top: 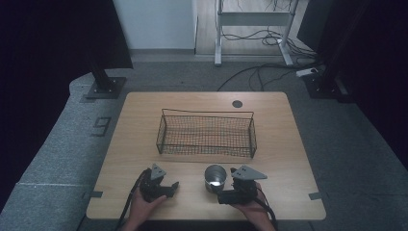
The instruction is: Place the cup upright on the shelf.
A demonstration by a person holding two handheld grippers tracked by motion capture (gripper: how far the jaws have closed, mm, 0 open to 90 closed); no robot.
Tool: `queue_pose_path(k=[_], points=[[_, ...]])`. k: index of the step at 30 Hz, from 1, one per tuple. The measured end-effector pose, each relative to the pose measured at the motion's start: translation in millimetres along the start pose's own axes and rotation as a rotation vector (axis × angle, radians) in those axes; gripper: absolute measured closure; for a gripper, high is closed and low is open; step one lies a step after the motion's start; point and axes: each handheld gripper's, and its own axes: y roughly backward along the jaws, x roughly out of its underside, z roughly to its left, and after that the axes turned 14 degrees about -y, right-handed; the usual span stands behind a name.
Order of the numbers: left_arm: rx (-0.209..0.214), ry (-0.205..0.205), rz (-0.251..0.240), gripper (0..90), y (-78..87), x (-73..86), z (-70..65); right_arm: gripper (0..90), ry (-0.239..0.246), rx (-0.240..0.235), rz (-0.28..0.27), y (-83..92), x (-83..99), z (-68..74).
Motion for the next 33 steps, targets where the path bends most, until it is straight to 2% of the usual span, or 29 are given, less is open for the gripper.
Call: queue_pose_path(k=[10, 15, 18, 24, 33], points=[[0.000, 0.000, 0.000, 16.4, 0.0, 0.0, 0.0, 1.1, 0.010, 0.021, 0.020, -16.0, 0.7, 4.3], [0.000, 0.000, 0.000, 16.4, 0.0, 0.0, 0.0, 0.0, 0.027, 0.026, 0.031, -24.0, 0.4, 7.4], [0.000, 0.000, 0.000, 16.3, 0.0, 0.0, 0.0, 0.0, 0.042, 0.044, 0.036, -30.2, 0.2, 8.5], [0.000, 0.002, -0.002, 16.4, -0.1, 0.0, -0.1, 0.0, 0.051, 0.064, 0.039, -42.2, -3.6, 7.0], [0.001, 0.000, -0.001, 16.3, 0.0, 0.0, 0.0, 0.0, 0.063, 0.086, 0.075, -57.4, -1.8, 6.0]])
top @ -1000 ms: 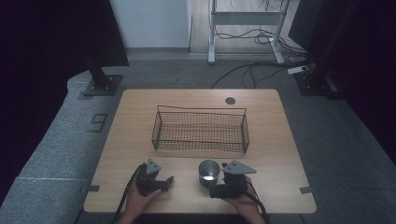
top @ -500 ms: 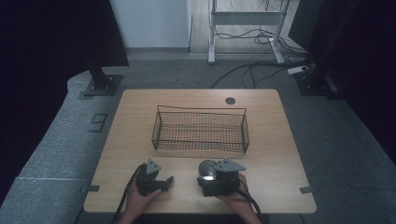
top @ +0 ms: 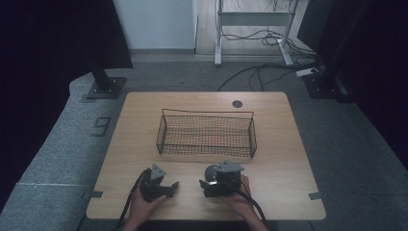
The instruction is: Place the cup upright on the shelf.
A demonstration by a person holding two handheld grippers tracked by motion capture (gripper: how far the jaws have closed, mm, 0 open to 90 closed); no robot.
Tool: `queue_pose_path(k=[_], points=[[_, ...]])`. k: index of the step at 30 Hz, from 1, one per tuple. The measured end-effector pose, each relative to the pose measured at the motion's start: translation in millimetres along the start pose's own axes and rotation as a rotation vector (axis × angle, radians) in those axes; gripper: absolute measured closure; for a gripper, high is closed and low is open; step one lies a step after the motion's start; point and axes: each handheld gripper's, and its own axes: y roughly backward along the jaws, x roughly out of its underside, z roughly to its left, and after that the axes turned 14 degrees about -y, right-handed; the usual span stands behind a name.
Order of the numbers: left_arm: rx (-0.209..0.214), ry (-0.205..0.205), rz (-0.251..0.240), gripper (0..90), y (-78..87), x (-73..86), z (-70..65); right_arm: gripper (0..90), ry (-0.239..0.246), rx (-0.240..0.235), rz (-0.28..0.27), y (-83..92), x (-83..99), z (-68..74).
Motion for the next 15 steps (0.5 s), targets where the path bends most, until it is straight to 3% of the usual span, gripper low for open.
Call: queue_pose_path(k=[2, 6, 15], points=[[0.000, 0.000, 0.000, 16.3, 0.0, 0.0, 0.0, 0.0, 0.002, 0.002, 0.002, -0.5, 0.4, 0.0], [-0.001, 0.000, 0.001, 16.4, 0.0, 0.0, 0.0, 11.2, 0.006, -0.001, -0.024, 0.8, 2.1, -1.3], [-0.001, 0.000, 0.001, 16.3, 0.0, 0.0, 0.0, 13.1, 0.012, -0.003, -0.025, 1.7, 2.0, -2.9]])
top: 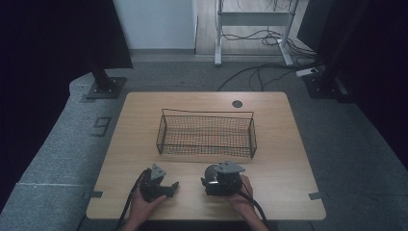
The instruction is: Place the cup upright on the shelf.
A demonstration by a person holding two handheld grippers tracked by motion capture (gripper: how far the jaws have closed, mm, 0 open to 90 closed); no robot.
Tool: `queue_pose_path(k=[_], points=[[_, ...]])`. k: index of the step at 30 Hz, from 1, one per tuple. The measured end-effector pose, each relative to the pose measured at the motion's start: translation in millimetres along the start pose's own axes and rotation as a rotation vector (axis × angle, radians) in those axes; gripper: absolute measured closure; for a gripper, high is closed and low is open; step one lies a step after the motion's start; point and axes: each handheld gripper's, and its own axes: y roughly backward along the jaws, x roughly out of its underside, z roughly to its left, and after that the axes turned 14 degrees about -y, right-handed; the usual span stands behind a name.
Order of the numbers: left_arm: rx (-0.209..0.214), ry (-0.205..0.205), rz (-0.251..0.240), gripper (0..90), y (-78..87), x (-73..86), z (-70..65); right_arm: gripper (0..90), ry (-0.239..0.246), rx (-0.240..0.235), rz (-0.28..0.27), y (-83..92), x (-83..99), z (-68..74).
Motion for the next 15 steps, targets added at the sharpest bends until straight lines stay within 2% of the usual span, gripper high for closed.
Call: queue_pose_path(k=[6, 15], points=[[0.001, 0.000, -0.001, 16.3, 0.0, 0.0, 0.0, 13.3, 0.004, -0.017, 0.017, 0.7, -1.9, -2.0], [0.000, 0.000, 0.000, 16.4, 0.0, 0.0, 0.0, 13.3, -0.003, -0.043, -0.017, 13.8, -8.9, -2.4]])
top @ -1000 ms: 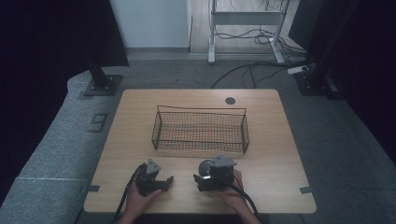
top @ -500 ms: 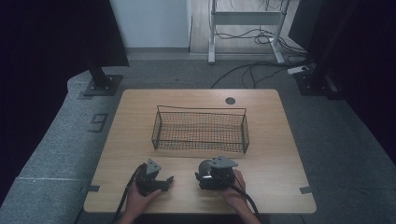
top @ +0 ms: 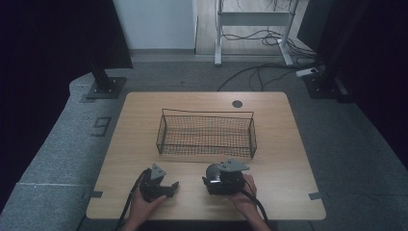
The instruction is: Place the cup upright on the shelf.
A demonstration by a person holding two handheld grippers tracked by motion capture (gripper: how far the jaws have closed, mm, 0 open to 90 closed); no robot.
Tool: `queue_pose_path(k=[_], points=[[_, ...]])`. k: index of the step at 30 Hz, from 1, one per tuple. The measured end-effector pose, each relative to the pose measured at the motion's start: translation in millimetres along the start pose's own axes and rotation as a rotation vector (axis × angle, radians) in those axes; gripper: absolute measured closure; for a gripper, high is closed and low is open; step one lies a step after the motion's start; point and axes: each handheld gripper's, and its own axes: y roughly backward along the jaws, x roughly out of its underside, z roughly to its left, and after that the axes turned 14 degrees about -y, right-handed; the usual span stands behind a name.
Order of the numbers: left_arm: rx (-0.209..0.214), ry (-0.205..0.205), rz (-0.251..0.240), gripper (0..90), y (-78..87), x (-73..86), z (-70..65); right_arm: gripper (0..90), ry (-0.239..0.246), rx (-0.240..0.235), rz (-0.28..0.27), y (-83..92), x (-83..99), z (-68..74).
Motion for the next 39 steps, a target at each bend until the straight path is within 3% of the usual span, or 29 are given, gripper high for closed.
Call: queue_pose_path(k=[9, 39], points=[[0.001, 0.001, -0.002, 16.3, -0.1, 0.0, -0.1, 13.3, 0.024, -0.023, -0.029, 14.4, -7.2, 6.5], [0.000, 0.000, -0.002, 16.4, -0.1, 0.0, 0.0, 13.4, 0.012, -0.039, -0.105, 39.2, -41.7, 2.9]])
